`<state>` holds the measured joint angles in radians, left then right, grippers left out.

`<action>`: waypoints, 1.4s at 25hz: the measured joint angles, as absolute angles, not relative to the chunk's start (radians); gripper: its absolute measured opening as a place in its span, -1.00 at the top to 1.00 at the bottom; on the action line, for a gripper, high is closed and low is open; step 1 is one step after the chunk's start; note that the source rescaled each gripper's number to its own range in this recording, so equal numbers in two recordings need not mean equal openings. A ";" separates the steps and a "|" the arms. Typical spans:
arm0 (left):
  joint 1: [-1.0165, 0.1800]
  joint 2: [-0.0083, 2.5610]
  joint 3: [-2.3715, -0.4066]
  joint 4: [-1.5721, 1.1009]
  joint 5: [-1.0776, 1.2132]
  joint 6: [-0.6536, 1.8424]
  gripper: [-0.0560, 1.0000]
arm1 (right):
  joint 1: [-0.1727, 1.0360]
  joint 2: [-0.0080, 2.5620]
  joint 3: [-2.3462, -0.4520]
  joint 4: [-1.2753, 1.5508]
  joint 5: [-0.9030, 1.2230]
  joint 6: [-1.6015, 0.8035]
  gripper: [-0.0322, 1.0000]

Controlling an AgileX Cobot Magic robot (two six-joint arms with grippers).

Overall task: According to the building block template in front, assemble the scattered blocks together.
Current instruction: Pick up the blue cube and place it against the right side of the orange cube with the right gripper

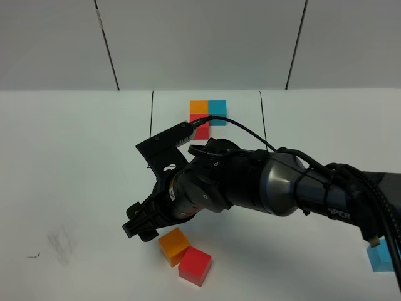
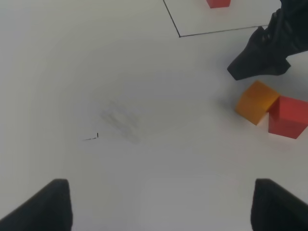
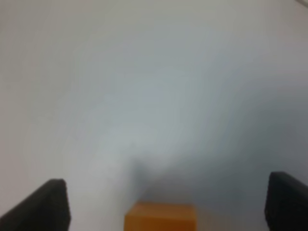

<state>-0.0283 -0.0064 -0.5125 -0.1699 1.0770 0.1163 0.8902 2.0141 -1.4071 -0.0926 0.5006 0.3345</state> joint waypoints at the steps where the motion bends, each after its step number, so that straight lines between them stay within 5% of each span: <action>1: -0.028 -0.006 -0.513 -0.170 1.077 0.116 -0.92 | 0.890 1.997 -1.406 -0.106 0.516 0.328 -0.51; 8: -0.028 -0.006 -0.513 -0.170 1.077 0.116 -0.92 | 0.844 1.772 -1.406 -0.290 0.650 0.327 -0.51; 25: -0.028 -0.006 -0.513 -0.170 1.077 0.114 -0.92 | 0.317 1.201 -1.406 -0.426 1.135 -0.006 -0.51; 35: -0.028 -0.006 -0.513 -0.170 1.077 0.114 -0.92 | 0.263 0.686 -1.407 -0.425 1.212 0.007 -0.51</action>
<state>-0.0283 -0.0064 -0.5125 -0.1699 1.0770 0.1143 0.2630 0.6856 -1.4066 -0.4252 1.2125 0.0068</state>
